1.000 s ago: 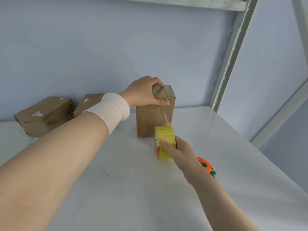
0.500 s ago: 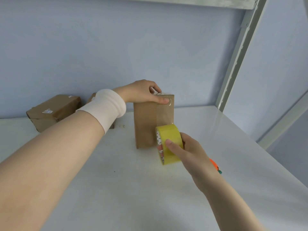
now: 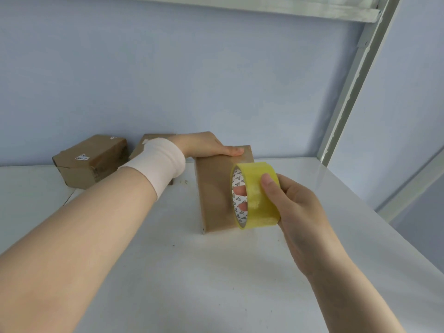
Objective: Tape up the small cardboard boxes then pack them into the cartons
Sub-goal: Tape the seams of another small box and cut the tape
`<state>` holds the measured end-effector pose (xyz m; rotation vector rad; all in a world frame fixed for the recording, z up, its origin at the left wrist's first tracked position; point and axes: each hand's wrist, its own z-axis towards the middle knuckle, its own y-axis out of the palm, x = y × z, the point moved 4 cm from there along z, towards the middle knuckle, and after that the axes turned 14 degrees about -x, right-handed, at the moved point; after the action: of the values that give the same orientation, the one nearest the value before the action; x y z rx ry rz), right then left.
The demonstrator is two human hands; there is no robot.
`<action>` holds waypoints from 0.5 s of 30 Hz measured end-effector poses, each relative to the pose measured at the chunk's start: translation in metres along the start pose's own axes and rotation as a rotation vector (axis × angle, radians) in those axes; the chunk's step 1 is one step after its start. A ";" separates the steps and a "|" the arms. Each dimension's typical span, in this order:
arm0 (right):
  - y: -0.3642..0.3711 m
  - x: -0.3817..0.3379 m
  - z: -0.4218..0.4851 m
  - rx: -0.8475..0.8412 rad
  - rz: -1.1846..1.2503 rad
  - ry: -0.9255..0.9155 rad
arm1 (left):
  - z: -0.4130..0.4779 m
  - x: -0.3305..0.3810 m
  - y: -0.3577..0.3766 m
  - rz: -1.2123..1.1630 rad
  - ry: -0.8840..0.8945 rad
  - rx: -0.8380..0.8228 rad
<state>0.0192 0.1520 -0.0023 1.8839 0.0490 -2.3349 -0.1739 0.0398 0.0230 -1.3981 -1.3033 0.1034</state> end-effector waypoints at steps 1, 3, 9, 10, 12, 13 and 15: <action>0.000 0.000 0.001 0.010 -0.001 -0.008 | 0.000 0.000 0.001 -0.014 0.029 0.030; 0.001 0.000 0.004 0.017 -0.004 -0.008 | 0.000 0.002 0.003 0.014 0.040 0.107; 0.002 -0.004 0.024 0.022 -0.055 0.024 | -0.048 0.011 -0.001 -0.063 0.158 0.791; 0.001 -0.005 0.026 0.029 -0.058 0.029 | -0.055 0.011 0.003 -0.127 0.146 0.750; 0.000 -0.004 0.030 0.046 -0.071 0.037 | -0.065 0.015 0.022 -0.212 0.057 0.442; -0.001 -0.004 0.032 0.055 -0.080 0.042 | -0.067 0.017 0.032 -0.265 0.023 0.288; 0.000 -0.005 0.033 0.063 -0.081 0.044 | -0.067 0.017 0.041 -0.369 0.009 0.194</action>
<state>-0.0115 0.1491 0.0094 1.9991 0.0583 -2.3732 -0.0962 0.0211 0.0253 -0.9772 -1.4809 -0.0252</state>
